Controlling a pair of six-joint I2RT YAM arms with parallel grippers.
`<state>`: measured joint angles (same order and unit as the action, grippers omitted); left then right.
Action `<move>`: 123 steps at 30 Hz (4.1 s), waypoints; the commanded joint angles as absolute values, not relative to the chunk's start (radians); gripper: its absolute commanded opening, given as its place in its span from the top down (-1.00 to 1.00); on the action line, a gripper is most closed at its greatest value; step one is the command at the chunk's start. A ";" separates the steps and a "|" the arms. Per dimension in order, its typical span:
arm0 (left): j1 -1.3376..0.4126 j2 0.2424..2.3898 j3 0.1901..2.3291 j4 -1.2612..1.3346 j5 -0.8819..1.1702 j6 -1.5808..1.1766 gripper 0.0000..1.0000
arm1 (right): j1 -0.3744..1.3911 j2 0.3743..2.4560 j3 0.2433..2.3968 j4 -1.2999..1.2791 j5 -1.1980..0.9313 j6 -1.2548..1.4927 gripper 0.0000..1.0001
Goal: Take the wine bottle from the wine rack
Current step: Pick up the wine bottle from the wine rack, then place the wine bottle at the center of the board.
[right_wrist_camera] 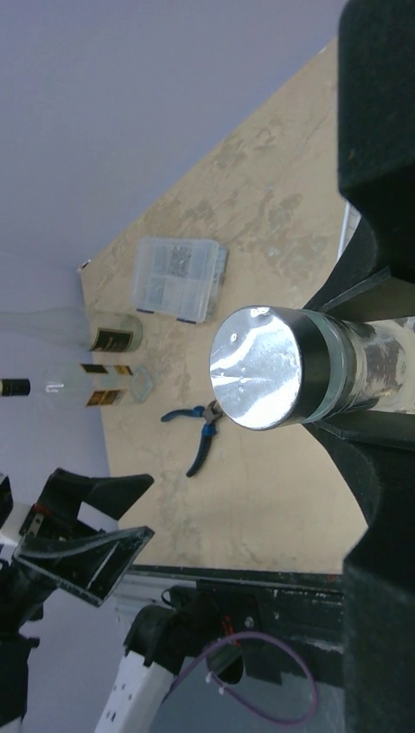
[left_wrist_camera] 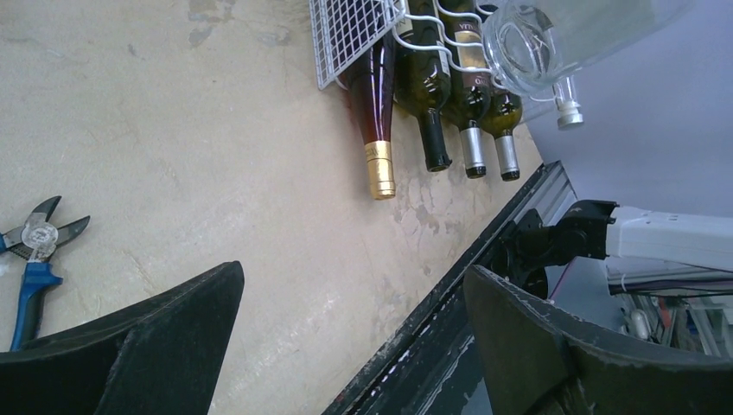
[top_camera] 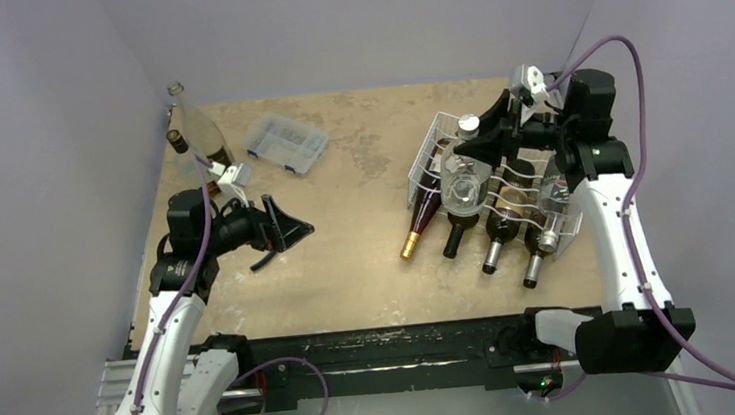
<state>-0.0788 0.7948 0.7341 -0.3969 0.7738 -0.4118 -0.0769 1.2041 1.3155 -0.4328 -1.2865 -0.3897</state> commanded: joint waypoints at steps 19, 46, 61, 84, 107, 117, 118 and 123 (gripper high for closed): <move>-0.391 0.728 0.641 -0.186 0.550 -0.668 -1.00 | 0.254 1.101 1.128 -0.171 -1.362 -0.263 1.00; -0.514 0.557 0.587 -0.298 0.217 -0.711 -1.00 | 0.579 1.337 0.831 0.944 -0.924 0.148 1.00; -0.514 0.568 0.613 -0.273 0.204 -0.654 -1.00 | 0.612 1.369 0.724 0.945 -0.868 0.018 0.89; -0.518 0.537 0.516 -0.165 0.263 -0.619 -1.00 | 0.610 1.388 0.685 0.936 -0.959 -0.057 0.23; -0.593 0.596 0.538 -0.021 0.389 -0.377 -1.00 | 0.445 1.241 0.963 -0.217 -1.323 -0.873 -0.98; -0.637 0.623 0.533 0.110 0.425 -0.209 -1.00 | 0.314 1.139 0.962 -0.367 -1.342 -0.904 -0.98; -0.640 0.631 0.532 0.123 0.428 -0.193 -1.00 | 0.302 1.130 0.962 -0.393 -1.341 -0.920 -0.98; -0.650 0.692 0.534 0.221 0.466 -0.123 -1.00 | 0.238 1.085 0.959 -0.523 -1.328 -0.976 -0.98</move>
